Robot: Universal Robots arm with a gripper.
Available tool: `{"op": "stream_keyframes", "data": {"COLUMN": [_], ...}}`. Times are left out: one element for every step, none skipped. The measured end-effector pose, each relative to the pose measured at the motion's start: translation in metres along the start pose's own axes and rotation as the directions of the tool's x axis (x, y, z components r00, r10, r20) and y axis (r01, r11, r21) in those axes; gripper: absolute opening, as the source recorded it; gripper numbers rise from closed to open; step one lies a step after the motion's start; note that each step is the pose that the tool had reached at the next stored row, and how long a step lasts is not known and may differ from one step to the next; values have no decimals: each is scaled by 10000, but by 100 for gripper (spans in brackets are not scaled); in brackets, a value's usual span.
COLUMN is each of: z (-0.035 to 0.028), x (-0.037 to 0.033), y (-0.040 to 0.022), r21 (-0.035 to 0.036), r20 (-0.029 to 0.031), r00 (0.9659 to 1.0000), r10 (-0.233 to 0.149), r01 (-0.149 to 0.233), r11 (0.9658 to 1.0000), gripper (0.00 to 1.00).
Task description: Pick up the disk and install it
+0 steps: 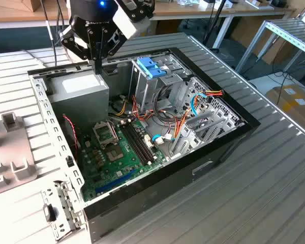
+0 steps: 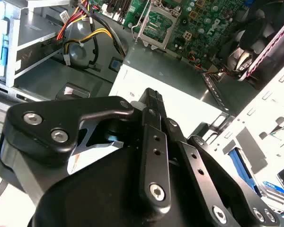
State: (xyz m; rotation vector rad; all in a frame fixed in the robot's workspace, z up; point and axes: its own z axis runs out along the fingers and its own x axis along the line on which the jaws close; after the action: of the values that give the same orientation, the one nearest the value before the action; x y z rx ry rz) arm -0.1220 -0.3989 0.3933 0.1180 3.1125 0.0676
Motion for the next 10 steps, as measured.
{"op": "stream_keyframes", "data": {"z": [0, 0, 0, 0, 0, 0, 0, 0, 0, -1], "x": [0, 0, 2, 3, 5, 7, 10, 13, 20, 24], "y": [0, 0, 0, 0, 0, 0, -1, -1, -1, -2], "r21": [0, -1, 0, 0, 0, 0, 0, -1, 0, 0], "r20": [0, 0, 0, 0, 0, 0, 0, 0, 1, 0], "r00": [10000, 10000, 10000, 10000, 10000, 10000, 10000, 10000, 10000, 10000], "r10": [0, 0, 0, 0, 0, 1, 1, 0, 0, 0], "r01": [0, 0, 0, 0, 0, -1, -1, 0, 0, 0], "r11": [10000, 10000, 10000, 10000, 10000, 10000, 10000, 10000, 10000, 10000], "gripper": [11, 11, 11, 11, 11, 11, 11, 11, 11, 11]}}
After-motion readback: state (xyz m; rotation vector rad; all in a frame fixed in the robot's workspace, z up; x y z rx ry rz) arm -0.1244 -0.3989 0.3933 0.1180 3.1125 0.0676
